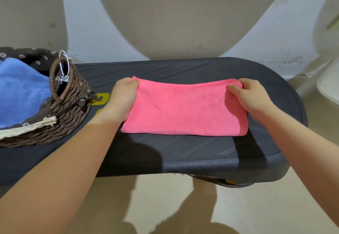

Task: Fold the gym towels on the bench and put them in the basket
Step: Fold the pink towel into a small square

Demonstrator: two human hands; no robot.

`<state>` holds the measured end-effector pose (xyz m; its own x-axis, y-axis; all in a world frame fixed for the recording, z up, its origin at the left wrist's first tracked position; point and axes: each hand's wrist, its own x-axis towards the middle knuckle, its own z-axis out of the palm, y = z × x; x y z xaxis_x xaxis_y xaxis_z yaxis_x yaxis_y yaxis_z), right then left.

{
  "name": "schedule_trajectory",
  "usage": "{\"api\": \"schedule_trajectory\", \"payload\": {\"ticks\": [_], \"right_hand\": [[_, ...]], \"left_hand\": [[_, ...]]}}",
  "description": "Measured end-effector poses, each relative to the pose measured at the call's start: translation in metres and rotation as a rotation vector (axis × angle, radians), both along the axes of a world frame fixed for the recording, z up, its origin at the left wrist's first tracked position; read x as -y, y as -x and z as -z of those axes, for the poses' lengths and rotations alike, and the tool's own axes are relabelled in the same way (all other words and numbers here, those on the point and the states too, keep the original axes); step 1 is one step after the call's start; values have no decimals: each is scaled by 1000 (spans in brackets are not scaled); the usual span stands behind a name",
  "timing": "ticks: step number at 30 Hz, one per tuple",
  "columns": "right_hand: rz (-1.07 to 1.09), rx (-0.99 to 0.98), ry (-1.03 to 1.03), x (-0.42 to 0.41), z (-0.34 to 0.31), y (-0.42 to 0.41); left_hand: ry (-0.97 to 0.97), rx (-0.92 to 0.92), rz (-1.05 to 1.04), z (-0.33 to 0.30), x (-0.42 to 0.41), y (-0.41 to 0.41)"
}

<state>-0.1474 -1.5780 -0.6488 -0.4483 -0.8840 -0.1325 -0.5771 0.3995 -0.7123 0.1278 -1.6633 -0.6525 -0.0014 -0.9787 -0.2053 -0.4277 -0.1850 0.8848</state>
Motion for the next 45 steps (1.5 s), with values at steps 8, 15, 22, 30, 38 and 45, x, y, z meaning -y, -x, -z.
{"api": "schedule_trajectory", "payload": {"ticks": [8,15,22,30,38,45], "right_hand": [[-17,-48,-127,7,15,2],[35,-422,-350,8,11,-6],[-558,-653,130,7,20,-78],[-495,-614,-199,-5,49,-77],[-223,-573,-280,-27,39,-28],[30,-347,-159,-39,17,-35]], "left_hand": [[83,610,120,11,13,-5],[243,921,123,19,2,-3],[784,806,682,32,-32,35],[282,986,698,47,-39,4],[248,1001,661,35,-45,-2],[132,929,546,11,-46,56]]}}
